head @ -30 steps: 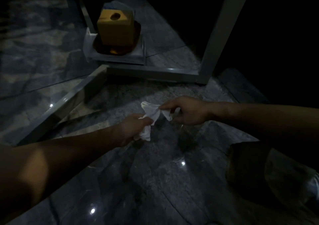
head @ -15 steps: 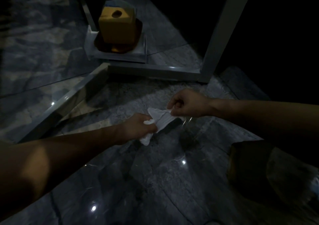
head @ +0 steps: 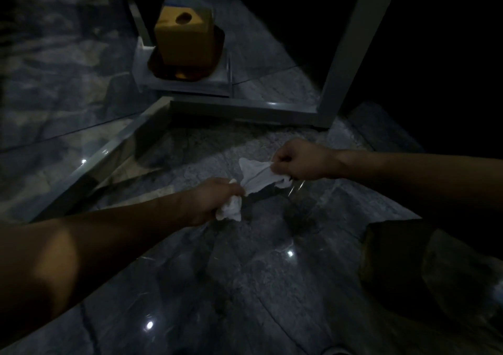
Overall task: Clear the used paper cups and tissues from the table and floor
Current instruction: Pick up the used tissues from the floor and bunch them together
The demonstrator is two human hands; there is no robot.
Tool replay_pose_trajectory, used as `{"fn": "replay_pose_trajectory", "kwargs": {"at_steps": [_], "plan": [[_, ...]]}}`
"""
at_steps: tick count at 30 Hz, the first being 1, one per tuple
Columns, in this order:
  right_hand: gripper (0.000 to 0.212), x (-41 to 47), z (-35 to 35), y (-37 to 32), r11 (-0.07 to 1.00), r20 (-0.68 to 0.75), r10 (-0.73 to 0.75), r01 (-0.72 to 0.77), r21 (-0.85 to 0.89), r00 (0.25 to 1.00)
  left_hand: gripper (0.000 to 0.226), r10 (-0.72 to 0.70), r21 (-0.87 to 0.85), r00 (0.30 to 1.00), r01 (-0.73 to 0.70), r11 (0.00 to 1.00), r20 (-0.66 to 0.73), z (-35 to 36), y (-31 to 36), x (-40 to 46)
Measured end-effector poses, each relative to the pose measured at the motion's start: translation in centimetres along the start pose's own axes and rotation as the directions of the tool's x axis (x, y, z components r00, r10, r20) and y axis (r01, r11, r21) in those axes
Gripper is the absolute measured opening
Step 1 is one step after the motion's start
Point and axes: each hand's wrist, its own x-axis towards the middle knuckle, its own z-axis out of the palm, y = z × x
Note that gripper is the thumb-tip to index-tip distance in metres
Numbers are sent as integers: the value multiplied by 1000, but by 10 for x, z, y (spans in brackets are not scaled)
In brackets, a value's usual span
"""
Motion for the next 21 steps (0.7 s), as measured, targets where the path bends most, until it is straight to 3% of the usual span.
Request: {"fn": "replay_pose_trajectory", "kwargs": {"at_steps": [2, 5, 8, 12, 14, 17, 21], "plan": [[27, -1, -1, -3, 998, -8, 24, -23, 56, 1000, 40, -37, -104, 999, 37, 994, -4, -1, 0, 0], [24, -1, -1, -7, 998, -65, 21, -16, 69, 998, 51, -61, -273, 995, 82, 958, 83, -4, 0, 1], [16, -3, 4, -17, 995, -124, -27, 39, 93, 992, 39, -24, -448, 984, 103, 888, 179, -2, 4, -1], [18, -7, 17, -34, 978, -85, -176, 184, 102, 981, 39, 37, -484, 983, 55, 873, 180, 0, 13, 0], [24, -9, 22, -39, 971, -17, -229, 230, 71, 973, 52, 2, -494, 979, 102, 863, 205, -1, 17, 1], [33, -12, 27, -41, 934, 131, -321, 336, -121, 938, 57, 22, -563, 963, 139, 815, 270, -1, 21, 2], [46, -17, 34, -34, 680, 223, -479, 520, -517, 849, 50, -20, -553, 961, 175, 815, 275, -1, 23, 3]]}}
